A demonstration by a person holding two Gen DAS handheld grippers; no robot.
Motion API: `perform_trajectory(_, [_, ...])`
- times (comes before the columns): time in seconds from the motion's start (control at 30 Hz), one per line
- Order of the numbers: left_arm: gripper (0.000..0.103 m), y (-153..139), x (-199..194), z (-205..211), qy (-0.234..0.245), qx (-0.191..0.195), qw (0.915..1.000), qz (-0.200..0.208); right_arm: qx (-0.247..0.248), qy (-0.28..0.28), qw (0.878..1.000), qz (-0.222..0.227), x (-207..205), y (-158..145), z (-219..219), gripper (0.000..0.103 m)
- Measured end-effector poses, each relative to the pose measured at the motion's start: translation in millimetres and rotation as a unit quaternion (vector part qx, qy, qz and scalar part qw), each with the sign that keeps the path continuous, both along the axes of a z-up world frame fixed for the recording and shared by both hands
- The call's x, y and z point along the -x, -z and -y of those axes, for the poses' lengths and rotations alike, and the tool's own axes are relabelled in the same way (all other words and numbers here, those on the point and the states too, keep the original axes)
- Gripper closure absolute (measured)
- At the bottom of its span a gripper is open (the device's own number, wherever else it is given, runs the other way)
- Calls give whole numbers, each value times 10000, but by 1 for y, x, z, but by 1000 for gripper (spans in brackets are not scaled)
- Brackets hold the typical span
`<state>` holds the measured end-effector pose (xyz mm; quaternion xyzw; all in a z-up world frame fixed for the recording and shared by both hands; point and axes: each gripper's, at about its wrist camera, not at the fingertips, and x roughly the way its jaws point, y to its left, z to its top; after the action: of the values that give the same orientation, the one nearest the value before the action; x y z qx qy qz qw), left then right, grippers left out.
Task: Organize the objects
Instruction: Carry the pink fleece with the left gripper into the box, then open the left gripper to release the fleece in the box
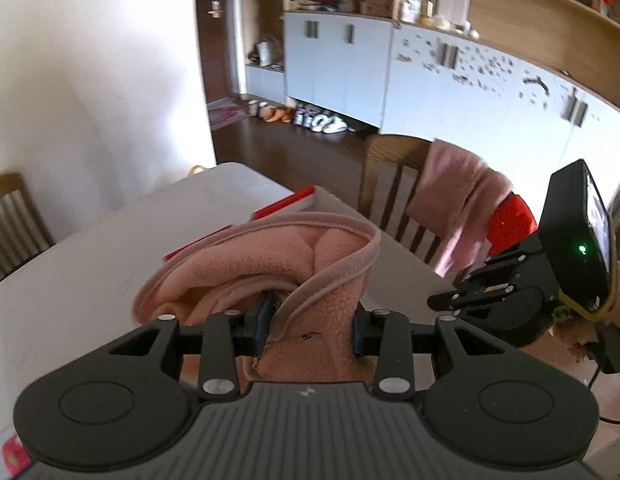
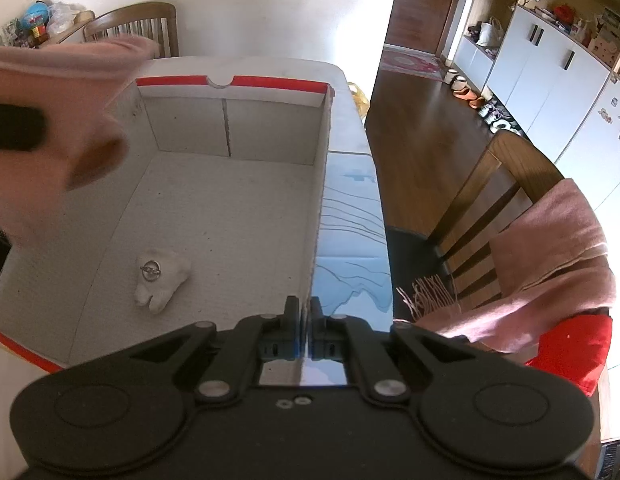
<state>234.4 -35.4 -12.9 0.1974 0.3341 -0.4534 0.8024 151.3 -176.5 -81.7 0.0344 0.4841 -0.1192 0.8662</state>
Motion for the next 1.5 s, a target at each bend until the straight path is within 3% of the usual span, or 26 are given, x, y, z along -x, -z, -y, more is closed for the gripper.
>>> perform_trajectory(0.23, [67,30,-6,47,339,-383,9986,161,-24,-29,10000,-3,0,0,-1,100])
perform_trajectory(0.63, [67,87,-30,78,478,-835,9954,-4,-57,-168,9998,-12,3,1,-3,98])
perform_trajectory(0.97, [65,109,-48,87,320,-1038,9913,-748,-74,-231,9997,-27,3,1,-3,98])
perform_trajectory(1.07, [60,111,-47,85,325,-1109,9900,-805,-79,-240,9997,-28,3,2,-3,98])
perform_trajectory(1.23, [33,107,-50,77,223,-969,9905,-954,-95,-233,9997,-30,3,2,-3,98])
perform_trajectory(1.5, [33,88,-47,60,128,-698,9930,-945,-84,-219,9997,-38,4,3,-4,98])
